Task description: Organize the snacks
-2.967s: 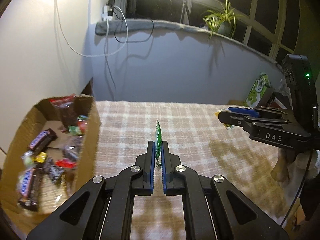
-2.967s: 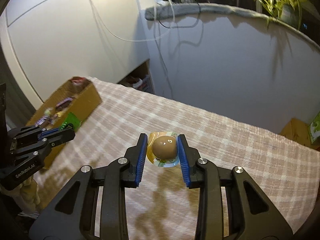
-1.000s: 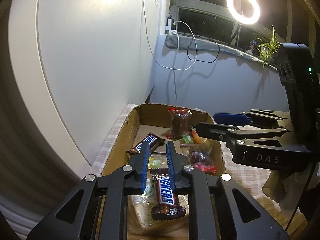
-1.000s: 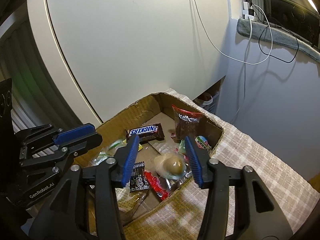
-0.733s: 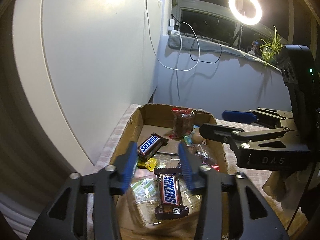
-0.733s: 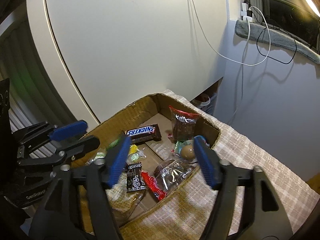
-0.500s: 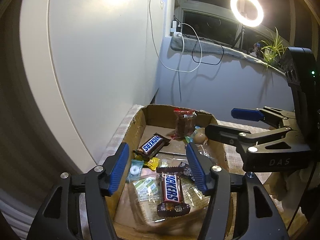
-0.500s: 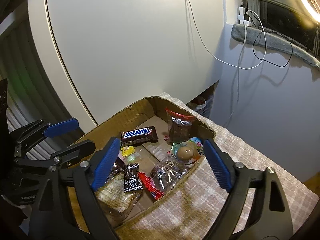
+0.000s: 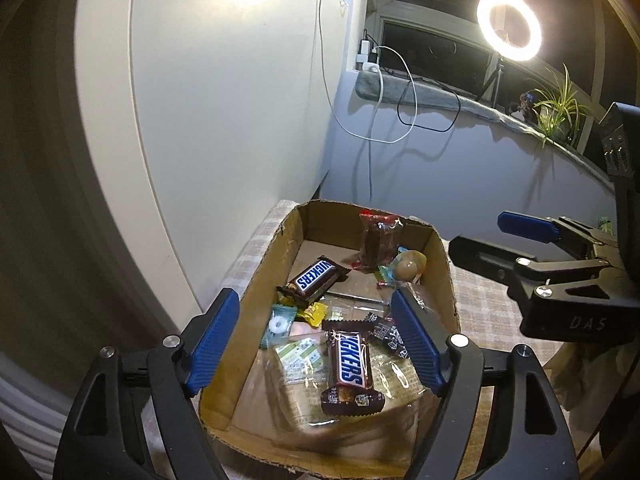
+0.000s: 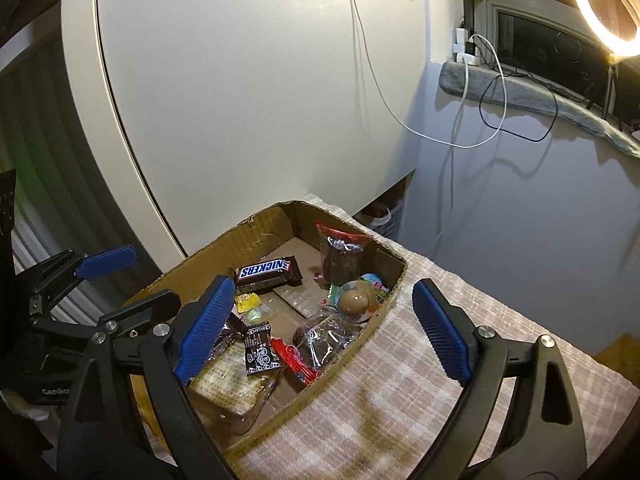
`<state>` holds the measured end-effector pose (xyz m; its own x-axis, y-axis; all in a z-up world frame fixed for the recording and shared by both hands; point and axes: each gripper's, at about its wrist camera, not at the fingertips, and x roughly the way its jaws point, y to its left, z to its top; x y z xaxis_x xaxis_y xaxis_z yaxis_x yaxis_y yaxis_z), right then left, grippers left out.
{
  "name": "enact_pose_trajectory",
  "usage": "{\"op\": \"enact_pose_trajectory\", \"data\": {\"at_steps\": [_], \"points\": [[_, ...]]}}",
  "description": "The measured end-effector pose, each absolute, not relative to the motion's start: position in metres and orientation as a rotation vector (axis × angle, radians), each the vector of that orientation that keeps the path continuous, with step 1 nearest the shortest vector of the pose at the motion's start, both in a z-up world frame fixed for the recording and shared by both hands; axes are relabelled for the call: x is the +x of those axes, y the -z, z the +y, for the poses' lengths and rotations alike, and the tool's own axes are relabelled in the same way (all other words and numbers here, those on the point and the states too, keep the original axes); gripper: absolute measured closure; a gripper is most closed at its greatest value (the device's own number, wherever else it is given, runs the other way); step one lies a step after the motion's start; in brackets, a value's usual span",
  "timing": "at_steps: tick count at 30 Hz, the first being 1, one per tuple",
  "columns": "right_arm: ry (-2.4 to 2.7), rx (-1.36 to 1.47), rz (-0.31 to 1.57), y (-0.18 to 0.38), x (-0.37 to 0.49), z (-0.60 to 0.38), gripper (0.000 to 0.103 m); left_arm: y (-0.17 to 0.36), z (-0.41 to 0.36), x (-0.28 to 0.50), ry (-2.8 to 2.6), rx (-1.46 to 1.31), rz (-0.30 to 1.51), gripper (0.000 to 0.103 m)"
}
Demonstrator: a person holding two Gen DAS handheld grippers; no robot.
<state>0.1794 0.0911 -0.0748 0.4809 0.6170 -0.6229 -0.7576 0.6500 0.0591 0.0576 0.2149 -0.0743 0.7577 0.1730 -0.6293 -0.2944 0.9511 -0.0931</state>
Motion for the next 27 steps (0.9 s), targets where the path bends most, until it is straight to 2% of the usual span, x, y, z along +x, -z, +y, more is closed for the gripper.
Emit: {"op": "enact_pose_trajectory", "data": {"at_steps": [27], "points": [[-0.777, -0.207, 0.555, 0.046, 0.151, 0.061, 0.010, 0.060, 0.198, 0.039, -0.301, -0.182, 0.642, 0.024]]}}
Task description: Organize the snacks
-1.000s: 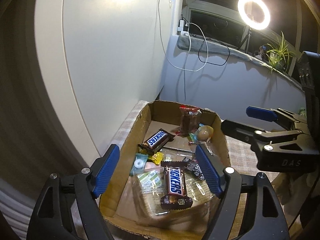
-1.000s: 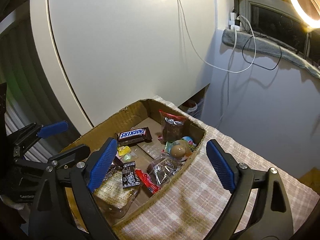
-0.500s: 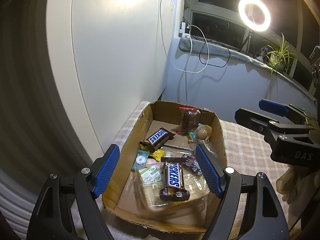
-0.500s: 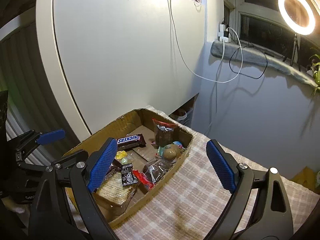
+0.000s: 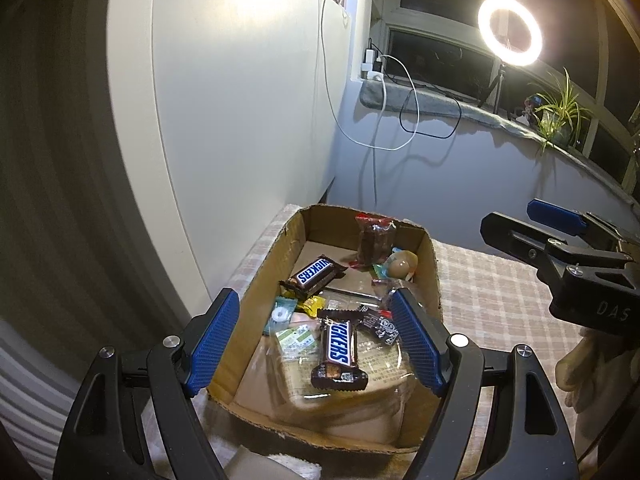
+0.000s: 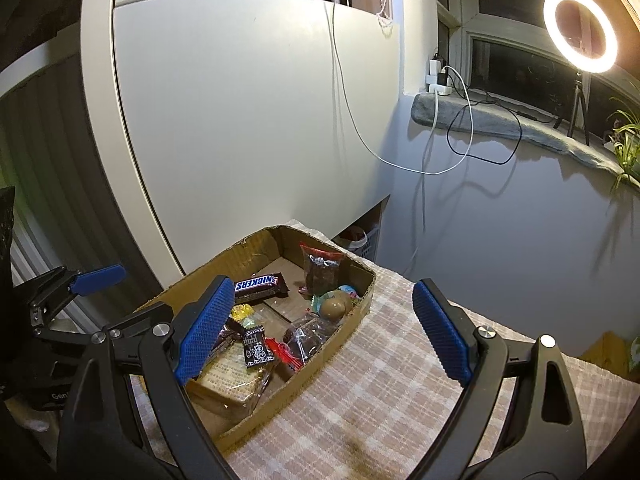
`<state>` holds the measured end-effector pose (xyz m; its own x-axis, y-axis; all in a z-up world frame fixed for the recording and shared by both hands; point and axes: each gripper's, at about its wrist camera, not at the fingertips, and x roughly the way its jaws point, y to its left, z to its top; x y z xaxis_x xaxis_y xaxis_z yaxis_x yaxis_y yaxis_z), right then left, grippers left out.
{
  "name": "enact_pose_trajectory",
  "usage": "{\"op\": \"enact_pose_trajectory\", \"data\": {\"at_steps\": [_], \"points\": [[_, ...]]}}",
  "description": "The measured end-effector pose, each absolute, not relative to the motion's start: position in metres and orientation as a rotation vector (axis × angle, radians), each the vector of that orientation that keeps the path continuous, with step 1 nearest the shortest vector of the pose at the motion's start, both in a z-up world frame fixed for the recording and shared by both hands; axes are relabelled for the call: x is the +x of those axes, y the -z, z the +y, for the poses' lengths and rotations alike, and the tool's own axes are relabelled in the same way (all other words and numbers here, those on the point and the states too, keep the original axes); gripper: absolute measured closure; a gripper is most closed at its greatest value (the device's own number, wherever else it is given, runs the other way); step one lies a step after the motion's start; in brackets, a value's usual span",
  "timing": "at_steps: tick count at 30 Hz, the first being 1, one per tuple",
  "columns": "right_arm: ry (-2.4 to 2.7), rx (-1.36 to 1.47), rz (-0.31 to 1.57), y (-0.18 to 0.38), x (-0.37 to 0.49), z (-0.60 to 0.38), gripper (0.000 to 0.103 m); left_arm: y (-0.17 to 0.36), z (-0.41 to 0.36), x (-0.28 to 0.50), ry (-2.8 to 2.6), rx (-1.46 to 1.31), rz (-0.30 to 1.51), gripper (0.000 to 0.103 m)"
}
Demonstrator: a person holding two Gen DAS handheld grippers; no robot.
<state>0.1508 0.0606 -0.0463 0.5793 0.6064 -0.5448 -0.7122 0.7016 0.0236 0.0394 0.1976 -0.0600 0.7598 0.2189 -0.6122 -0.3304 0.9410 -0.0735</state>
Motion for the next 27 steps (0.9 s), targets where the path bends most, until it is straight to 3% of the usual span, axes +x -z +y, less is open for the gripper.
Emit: {"op": "enact_pose_trajectory", "data": {"at_steps": [27], "points": [[-0.710, -0.129, 0.509, 0.042, 0.116, -0.013, 0.010, 0.035, 0.159, -0.004, -0.348, -0.149, 0.548, 0.021]]}}
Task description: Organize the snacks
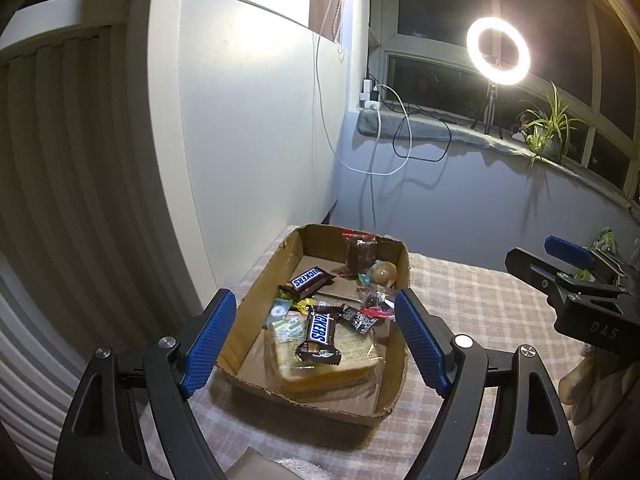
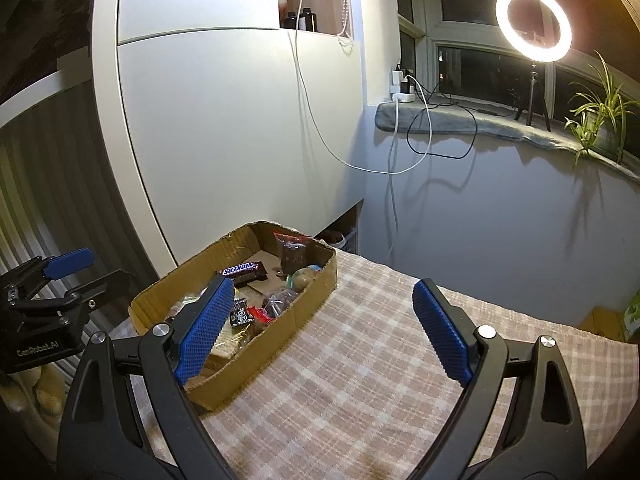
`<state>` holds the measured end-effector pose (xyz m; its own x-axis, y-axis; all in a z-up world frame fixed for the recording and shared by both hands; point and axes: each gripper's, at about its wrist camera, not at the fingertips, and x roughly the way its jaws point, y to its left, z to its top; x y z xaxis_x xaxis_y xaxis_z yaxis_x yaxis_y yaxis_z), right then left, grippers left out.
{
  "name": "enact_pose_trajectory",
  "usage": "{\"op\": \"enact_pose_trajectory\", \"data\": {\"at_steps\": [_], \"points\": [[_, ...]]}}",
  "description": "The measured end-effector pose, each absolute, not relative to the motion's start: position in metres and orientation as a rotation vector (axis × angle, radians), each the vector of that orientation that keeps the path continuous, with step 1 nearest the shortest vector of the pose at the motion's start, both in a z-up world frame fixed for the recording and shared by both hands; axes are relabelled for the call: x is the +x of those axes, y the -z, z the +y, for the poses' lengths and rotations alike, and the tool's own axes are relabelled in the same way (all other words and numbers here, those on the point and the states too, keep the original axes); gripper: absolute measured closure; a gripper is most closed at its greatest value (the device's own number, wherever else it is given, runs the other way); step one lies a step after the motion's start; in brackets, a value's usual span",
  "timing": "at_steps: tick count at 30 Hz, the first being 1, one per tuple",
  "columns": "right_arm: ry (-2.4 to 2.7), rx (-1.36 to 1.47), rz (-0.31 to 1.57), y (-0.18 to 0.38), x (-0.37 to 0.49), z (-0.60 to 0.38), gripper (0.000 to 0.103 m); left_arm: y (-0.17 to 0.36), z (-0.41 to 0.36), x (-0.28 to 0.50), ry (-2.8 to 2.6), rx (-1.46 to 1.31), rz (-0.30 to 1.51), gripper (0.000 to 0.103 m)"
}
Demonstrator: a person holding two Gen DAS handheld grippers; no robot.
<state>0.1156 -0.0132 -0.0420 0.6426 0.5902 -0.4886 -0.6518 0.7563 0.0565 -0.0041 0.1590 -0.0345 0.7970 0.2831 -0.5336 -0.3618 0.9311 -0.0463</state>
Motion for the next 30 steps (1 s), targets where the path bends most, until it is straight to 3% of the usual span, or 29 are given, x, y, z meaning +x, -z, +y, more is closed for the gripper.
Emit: {"op": "enact_pose_trajectory", "data": {"at_steps": [30], "points": [[-0.692, -0.115, 0.514, 0.043, 0.109, -0.032, 0.010, 0.034, 0.144, -0.008, -0.338, -0.140, 0.548, 0.021]]}}
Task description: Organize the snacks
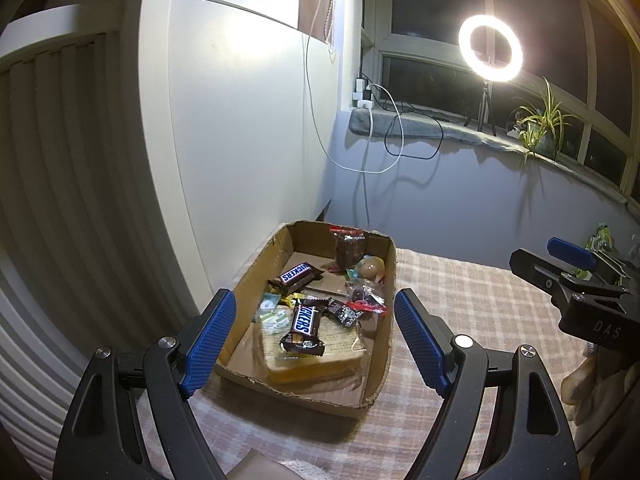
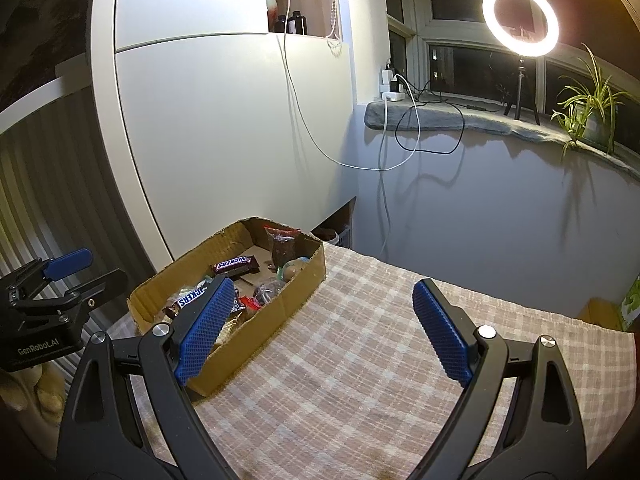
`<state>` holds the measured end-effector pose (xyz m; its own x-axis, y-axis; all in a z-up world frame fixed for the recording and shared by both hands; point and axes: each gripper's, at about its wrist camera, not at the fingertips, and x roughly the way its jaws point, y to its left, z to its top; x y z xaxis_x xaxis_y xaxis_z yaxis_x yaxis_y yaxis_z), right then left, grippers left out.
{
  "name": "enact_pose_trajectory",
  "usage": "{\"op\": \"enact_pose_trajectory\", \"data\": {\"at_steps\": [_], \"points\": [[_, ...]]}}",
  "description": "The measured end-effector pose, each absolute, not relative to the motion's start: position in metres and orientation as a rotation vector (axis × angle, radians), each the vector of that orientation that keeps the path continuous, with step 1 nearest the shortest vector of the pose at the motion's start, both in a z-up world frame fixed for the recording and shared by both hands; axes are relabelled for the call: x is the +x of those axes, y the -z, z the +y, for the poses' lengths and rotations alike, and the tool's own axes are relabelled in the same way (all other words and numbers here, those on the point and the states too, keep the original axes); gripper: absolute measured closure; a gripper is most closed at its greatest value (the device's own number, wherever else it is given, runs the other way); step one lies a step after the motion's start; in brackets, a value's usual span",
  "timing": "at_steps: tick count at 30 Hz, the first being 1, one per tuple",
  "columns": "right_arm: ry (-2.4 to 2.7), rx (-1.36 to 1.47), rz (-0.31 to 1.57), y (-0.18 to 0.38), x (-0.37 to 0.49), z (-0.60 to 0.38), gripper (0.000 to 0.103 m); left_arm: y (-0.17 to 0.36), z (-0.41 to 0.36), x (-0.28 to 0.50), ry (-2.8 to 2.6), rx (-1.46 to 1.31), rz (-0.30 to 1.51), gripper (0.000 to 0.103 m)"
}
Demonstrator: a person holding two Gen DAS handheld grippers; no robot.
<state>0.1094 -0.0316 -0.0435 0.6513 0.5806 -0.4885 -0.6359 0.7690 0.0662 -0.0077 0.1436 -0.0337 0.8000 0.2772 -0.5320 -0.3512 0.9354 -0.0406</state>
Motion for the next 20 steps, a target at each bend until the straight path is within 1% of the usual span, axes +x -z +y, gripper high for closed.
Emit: {"op": "enact_pose_trajectory", "data": {"at_steps": [20], "points": [[-0.696, -0.110, 0.530, 0.0508, 0.1119, -0.0329, 0.010, 0.0365, 0.1404, -0.0043, -0.328, -0.137, 0.556, 0.021]]}}
